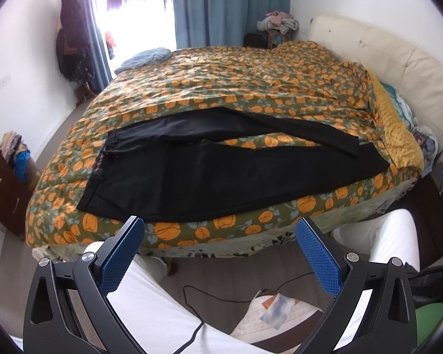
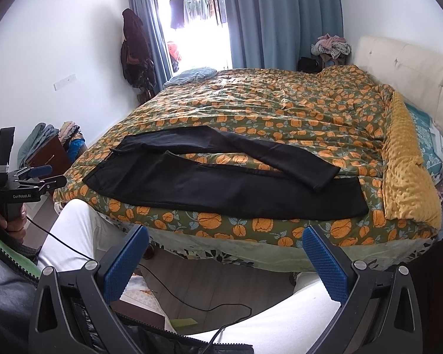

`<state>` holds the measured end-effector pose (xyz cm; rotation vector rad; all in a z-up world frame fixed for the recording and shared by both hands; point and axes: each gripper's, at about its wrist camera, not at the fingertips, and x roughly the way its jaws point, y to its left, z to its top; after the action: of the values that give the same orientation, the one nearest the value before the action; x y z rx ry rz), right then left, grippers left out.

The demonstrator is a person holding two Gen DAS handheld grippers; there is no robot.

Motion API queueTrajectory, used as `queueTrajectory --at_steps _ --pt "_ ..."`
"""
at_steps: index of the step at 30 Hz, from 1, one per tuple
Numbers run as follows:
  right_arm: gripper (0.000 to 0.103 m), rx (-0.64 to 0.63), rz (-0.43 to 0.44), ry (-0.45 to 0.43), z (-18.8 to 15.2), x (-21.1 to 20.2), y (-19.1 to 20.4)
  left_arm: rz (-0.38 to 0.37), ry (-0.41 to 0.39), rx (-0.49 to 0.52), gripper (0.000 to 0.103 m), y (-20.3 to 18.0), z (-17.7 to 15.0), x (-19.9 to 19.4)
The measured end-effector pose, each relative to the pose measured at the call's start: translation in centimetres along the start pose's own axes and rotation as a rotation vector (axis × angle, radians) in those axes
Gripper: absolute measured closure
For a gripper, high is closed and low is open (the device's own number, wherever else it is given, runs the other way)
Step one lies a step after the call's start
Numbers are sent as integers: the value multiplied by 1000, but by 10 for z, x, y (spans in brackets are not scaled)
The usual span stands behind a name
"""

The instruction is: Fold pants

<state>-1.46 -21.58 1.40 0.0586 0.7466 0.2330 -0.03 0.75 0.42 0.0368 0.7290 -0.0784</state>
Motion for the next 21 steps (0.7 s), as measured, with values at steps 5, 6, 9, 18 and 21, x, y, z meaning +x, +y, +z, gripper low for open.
queueTrajectory --at_steps 5,6,9,18,21 --pt "0 -1 7 2 -1 2 4 -5 22 -6 1 1 -1 1" --pt "0 -1 8 3 -1 3 4 -3 16 -6 1 0 -2 0" --pt "0 3 13 5 0 5 5 -4 8 -10 1 1 -2 0" --pt "0 4 24 8 0 9 10 -7 1 -22 1 0 0 -3" --pt "0 0 27 8 0 9 12 -3 -4 -18 1 0 0 -4"
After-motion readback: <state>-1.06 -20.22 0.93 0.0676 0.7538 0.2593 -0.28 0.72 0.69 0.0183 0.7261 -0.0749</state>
